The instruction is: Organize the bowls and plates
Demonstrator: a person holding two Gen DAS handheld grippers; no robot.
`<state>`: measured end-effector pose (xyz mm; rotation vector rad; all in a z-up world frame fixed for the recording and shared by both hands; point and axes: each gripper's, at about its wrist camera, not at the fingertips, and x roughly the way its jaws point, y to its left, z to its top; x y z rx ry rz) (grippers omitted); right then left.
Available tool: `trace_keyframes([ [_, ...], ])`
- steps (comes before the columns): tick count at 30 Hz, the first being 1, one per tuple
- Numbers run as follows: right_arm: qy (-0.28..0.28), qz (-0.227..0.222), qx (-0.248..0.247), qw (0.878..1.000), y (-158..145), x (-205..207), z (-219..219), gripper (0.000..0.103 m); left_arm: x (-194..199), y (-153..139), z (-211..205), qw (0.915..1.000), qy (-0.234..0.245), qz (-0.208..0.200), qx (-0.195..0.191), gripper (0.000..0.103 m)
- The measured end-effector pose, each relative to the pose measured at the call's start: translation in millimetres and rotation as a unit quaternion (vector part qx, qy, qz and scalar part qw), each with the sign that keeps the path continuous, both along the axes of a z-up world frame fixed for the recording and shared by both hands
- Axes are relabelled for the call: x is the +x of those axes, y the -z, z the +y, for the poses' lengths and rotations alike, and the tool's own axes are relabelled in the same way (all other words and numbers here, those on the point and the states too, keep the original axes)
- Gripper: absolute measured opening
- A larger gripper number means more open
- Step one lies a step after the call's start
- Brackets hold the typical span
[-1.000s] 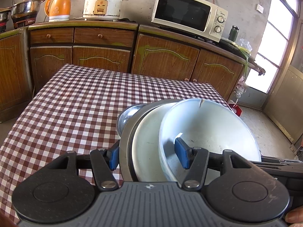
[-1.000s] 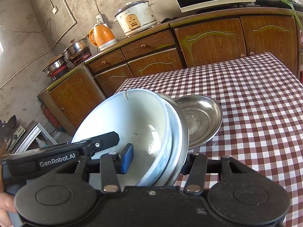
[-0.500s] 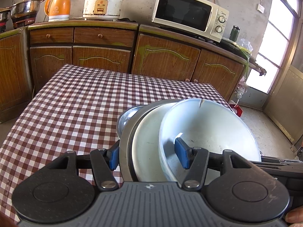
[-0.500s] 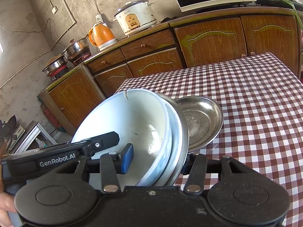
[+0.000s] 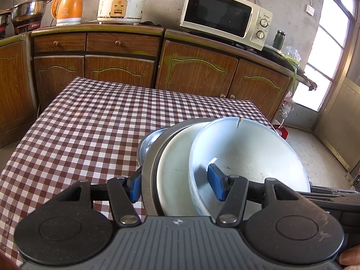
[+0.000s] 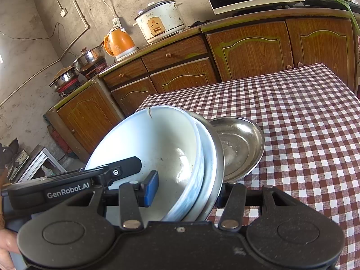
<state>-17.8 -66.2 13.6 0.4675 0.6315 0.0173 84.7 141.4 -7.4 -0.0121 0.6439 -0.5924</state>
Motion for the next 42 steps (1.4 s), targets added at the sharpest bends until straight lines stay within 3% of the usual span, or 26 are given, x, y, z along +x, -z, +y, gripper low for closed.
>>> trace_keyframes([
  [42,0.003,-0.001,-0.001,1.0,0.4,4.8,-3.0,0.058,18.2,-3.6,-9.5,1.0,0.002,-0.002,-0.002,0.058],
])
